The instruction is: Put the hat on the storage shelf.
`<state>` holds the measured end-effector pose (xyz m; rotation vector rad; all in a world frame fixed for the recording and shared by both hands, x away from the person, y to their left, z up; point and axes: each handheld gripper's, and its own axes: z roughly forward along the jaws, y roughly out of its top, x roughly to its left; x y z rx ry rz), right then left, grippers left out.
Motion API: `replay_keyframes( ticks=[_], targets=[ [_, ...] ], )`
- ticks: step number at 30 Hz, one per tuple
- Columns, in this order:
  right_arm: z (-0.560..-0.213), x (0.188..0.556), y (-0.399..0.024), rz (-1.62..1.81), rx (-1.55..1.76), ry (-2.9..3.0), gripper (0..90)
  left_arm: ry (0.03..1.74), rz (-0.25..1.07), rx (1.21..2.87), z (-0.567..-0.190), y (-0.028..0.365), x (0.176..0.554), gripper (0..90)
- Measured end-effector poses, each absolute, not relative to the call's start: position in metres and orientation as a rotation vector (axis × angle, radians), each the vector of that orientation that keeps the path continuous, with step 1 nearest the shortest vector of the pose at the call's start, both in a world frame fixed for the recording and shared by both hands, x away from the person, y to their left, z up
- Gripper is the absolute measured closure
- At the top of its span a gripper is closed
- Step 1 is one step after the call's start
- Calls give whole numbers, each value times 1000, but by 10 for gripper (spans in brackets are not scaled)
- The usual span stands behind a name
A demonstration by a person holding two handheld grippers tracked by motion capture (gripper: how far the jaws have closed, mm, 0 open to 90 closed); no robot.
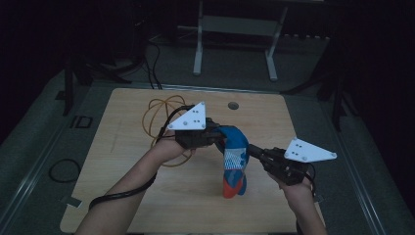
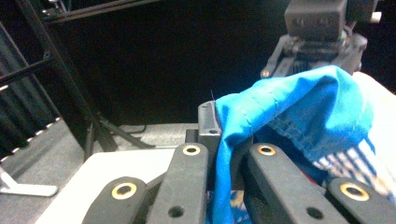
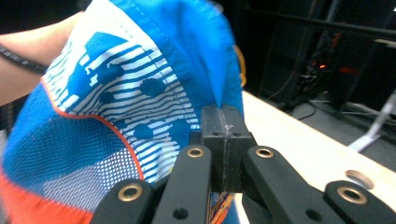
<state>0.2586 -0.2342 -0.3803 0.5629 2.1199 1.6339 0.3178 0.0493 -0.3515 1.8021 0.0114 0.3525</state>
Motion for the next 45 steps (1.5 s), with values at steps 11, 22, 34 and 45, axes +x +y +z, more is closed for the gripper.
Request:
replay_keyframes(
  ticks=[11,22,34,45],
  targets=[
    [-354,261,-245,1610,597,2003,900,-27,361,1888,-358,50,310,887],
    [-346,266,-241,1608,612,1996,900,48,373,1944,-357,69,294,485],
    [-332,277,-230,1603,609,1967,900,282,500,1875,-363,124,270,171],
    [-314,308,-199,1602,620,1973,900,526,661,1769,-392,183,263,33]
  ],
)
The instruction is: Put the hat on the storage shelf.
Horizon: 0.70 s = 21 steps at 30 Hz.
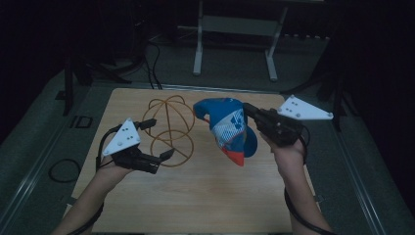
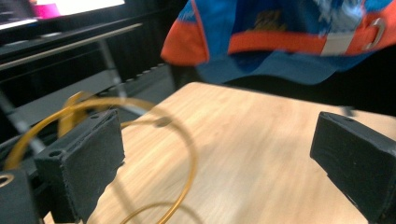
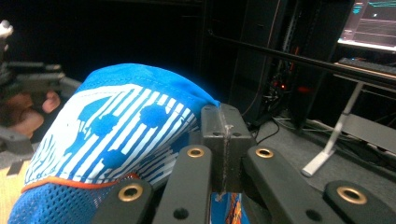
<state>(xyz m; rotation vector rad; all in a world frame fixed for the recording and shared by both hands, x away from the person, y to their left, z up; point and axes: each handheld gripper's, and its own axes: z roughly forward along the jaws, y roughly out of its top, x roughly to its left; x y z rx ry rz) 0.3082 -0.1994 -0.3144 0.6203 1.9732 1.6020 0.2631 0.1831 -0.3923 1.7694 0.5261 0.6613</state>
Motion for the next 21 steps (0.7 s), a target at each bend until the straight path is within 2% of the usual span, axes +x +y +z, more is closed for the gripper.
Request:
replay_keyframes(
  ticks=[6,12,17,21],
  targets=[
    [-302,329,-171,1607,616,1996,900,684,683,1743,-421,215,258,29],
    [-290,348,-138,1583,604,2016,900,830,837,1763,-463,235,247,14],
    [-279,363,-110,1600,598,2032,900,970,825,1674,-497,250,238,15],
    [-274,368,-83,1595,571,2071,900,1031,870,1622,-519,255,231,16]
  ],
)
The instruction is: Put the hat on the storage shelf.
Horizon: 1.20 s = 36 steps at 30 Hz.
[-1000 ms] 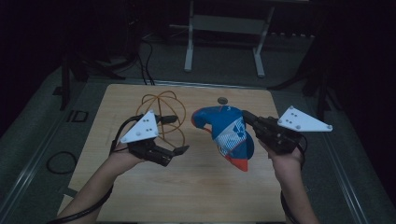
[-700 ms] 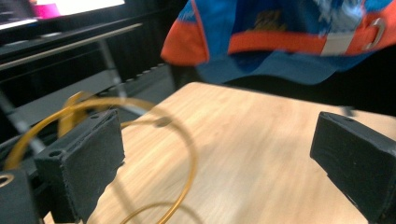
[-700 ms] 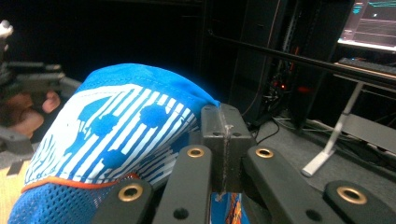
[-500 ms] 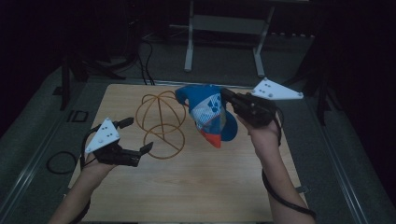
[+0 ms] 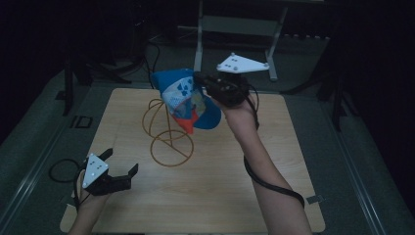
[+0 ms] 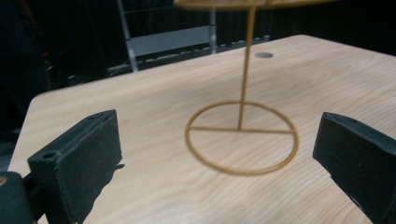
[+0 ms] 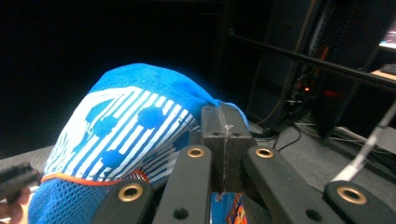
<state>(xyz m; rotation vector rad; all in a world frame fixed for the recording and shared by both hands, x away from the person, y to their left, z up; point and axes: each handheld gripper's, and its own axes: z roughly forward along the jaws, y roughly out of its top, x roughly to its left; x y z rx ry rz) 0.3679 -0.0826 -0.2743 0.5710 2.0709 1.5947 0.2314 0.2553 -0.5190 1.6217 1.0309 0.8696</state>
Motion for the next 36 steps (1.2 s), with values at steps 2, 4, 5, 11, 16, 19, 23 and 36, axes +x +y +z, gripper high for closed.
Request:
replay_keyframes(
  ticks=[2,4,5,11,16,19,23,36],
  targets=[
    [-275,369,-69,1588,555,2095,900,1053,889,1602,-527,257,229,16],
    [-276,370,-56,1591,542,2124,900,1067,902,1601,-533,258,228,16],
    [-277,370,-50,1591,537,2136,900,1071,904,1612,-536,258,228,16],
    [-288,371,-16,1596,473,2227,900,1082,905,1612,-543,262,229,16],
    [-306,374,3,1559,456,2310,900,1105,877,1593,-546,268,230,16],
    [-317,377,4,1539,464,2348,900,1114,856,1596,-549,269,230,16],
    [-331,382,-3,1552,507,2371,900,1116,832,1619,-553,268,232,16],
    [-356,384,-22,1567,572,2387,900,1122,807,1628,-557,267,235,16]
  ],
)
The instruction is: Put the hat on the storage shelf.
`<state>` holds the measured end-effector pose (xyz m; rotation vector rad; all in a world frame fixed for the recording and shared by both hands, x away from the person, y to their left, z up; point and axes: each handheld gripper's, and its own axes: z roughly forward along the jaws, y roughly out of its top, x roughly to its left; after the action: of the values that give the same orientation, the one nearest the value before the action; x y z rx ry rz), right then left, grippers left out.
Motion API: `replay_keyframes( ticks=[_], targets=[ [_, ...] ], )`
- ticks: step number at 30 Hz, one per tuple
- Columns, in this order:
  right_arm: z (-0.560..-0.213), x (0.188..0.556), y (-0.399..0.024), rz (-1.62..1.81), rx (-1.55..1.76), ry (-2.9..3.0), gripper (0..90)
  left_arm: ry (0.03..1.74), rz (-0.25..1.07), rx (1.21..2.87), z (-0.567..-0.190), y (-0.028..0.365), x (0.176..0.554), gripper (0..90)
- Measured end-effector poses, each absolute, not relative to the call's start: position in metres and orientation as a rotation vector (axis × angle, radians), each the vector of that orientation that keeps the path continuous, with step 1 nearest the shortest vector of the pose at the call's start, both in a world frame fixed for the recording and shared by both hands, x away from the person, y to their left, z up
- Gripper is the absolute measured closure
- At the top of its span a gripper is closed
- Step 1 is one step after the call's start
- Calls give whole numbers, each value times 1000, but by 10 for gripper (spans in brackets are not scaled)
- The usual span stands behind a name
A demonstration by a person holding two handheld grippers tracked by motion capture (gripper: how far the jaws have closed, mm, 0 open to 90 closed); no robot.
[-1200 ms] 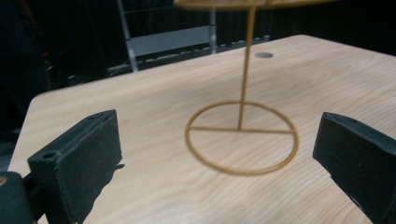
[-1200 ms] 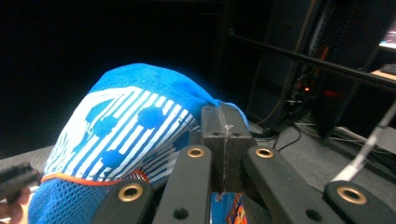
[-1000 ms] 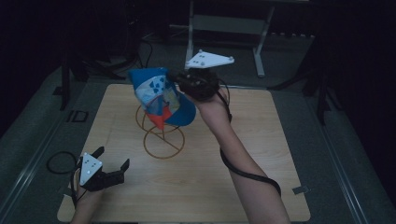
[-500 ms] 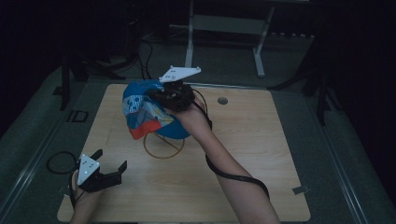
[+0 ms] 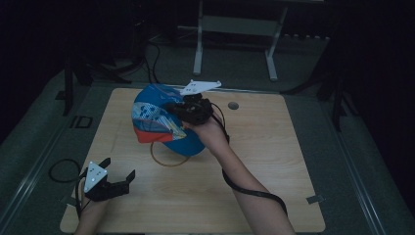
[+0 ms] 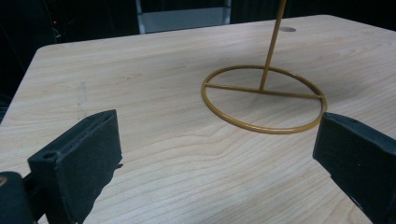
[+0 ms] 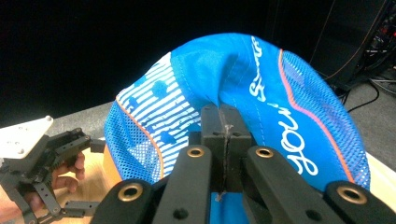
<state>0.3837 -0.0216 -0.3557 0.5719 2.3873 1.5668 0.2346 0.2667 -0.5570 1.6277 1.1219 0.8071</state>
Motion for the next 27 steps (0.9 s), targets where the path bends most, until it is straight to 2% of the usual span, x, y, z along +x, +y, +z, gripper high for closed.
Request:
replay_keyframes(
  ticks=[10,14,27],
  targets=[
    [-371,384,-30,1599,605,2385,896,1132,780,1628,-561,267,235,16],
    [-371,382,-31,1630,603,2371,799,1133,776,1626,-561,267,235,16],
    [-365,372,-40,1655,571,2321,639,1125,769,1641,-563,266,235,16]
  ],
)
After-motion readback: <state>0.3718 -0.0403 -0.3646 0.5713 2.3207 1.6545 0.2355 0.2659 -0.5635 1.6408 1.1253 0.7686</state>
